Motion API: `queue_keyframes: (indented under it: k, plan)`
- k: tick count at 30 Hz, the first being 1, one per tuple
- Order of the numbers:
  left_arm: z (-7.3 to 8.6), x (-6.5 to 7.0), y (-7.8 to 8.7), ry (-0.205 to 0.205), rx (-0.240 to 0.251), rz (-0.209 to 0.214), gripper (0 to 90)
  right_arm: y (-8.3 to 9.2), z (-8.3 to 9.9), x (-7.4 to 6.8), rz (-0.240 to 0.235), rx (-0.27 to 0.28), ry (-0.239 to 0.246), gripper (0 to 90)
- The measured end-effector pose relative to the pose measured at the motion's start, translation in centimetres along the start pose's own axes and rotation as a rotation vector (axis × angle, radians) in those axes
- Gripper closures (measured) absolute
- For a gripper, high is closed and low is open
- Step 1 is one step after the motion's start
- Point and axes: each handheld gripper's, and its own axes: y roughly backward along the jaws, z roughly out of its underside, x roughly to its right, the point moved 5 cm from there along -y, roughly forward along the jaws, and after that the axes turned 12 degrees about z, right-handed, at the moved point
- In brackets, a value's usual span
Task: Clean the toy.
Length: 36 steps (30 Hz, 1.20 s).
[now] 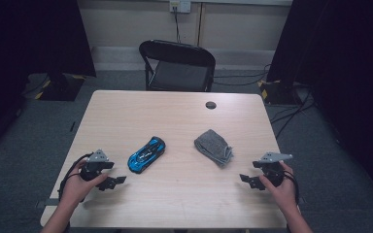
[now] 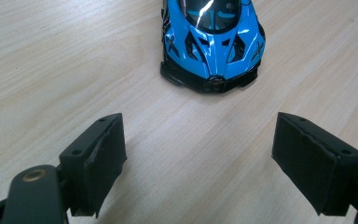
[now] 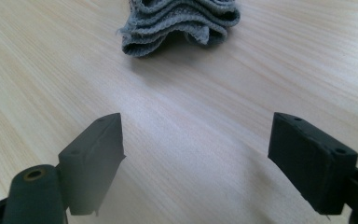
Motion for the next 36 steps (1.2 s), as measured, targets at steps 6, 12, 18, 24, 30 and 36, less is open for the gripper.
queue_keyframes:
  k: [6,12,18,24,30,36]
  plan:
    - [0.6,0.2,0.0,-0.011,-0.002,0.001,17.3,0.1,0.6,0.0,0.0,-0.004,-0.005,17.3]
    - [1.3,0.3,0.5,-0.016,-0.005,-0.006,17.5,0.4,1.1,-0.1,0.008,-0.017,0.01,17.2]
    - [1.9,0.4,0.7,-0.022,-0.01,-0.011,17.5,0.6,1.7,-0.2,0.009,-0.02,0.012,16.9]
    - [2.0,0.5,0.6,-0.032,-0.01,-0.01,16.5,0.7,2.1,-0.1,0.013,-0.028,0.01,16.9]
    - [2.3,0.7,0.5,-0.071,-0.007,-0.014,15.5,0.7,2.6,-0.4,0.023,-0.029,0.016,16.5]
    - [2.7,0.9,0.4,-0.123,-0.012,-0.028,15.1,0.8,2.9,-0.6,0.033,-0.033,0.043,16.1]
